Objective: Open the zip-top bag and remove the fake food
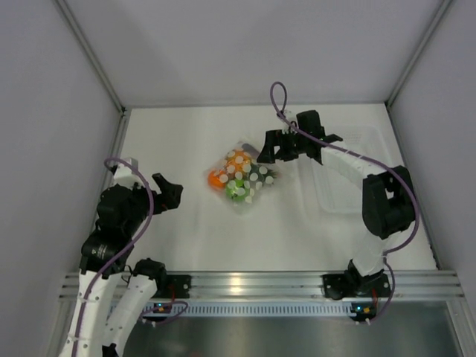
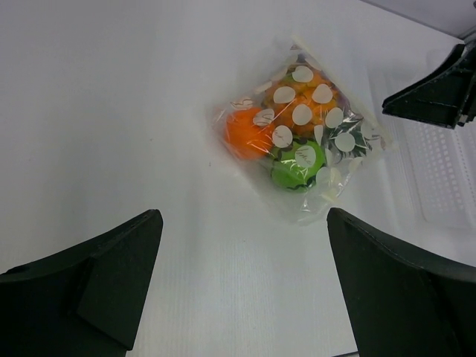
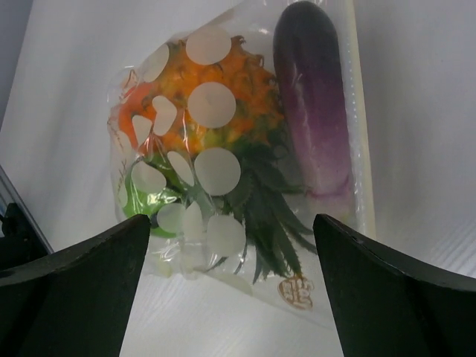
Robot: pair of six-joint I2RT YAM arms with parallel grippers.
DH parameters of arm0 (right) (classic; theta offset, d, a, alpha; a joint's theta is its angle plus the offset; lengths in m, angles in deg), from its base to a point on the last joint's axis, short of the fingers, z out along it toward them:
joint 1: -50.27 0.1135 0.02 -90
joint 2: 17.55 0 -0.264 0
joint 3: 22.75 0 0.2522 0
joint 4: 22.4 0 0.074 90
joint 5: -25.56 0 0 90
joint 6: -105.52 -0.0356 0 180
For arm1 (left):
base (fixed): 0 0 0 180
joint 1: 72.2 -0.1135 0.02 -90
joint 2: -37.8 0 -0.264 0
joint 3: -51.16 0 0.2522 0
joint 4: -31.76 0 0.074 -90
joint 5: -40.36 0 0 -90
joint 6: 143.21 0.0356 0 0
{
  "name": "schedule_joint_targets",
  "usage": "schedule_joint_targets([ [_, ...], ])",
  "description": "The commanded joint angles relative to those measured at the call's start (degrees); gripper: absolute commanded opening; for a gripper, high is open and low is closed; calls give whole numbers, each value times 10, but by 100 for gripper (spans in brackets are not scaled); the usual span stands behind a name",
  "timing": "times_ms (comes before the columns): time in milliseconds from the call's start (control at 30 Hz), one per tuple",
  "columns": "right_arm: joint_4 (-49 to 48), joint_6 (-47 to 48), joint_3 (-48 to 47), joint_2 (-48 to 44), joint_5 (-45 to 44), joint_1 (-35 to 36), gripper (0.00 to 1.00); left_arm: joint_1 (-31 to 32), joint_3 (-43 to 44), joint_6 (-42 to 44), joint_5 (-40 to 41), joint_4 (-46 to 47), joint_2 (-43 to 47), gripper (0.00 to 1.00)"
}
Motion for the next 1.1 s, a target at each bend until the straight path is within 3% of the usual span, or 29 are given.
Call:
schedule_joint_targets([
  [0, -10, 7, -57, 42, 26, -6, 95, -3, -4, 4, -16, 37, 1, 99],
  [200, -17, -6, -64, 101, -2, -6, 100, -2, -5, 4, -23, 39, 1, 99],
  [400, -43, -13, -48, 128, 57, 5, 99, -2, -6, 4, -24, 39, 1, 99],
  [500, -87, -34, -27, 118, 100, 8, 82, -2, -6, 4, -23, 39, 1, 99],
  [533, -98, -38, -20, 115, 115, 8, 68, -2, -5, 4, -23, 39, 1, 99],
  [600, -115, -46, -8, 107, 121, 9, 51, -2, -5, 4, -23, 39, 1, 99],
  [633, -117, -46, -4, 104, 122, 9, 35, -2, -6, 4, -22, 38, 1, 99],
  [800, -128, -42, 21, 79, 117, 15, 3, -2, -6, 3, -19, 39, 2, 99],
  [1000, -116, 1, 58, -3, 50, 36, 0, -2, -5, 3, -19, 40, -1, 99],
  [1067, -93, 41, 75, -55, -10, 50, 0, -2, -4, 3, -23, 40, -6, 99],
])
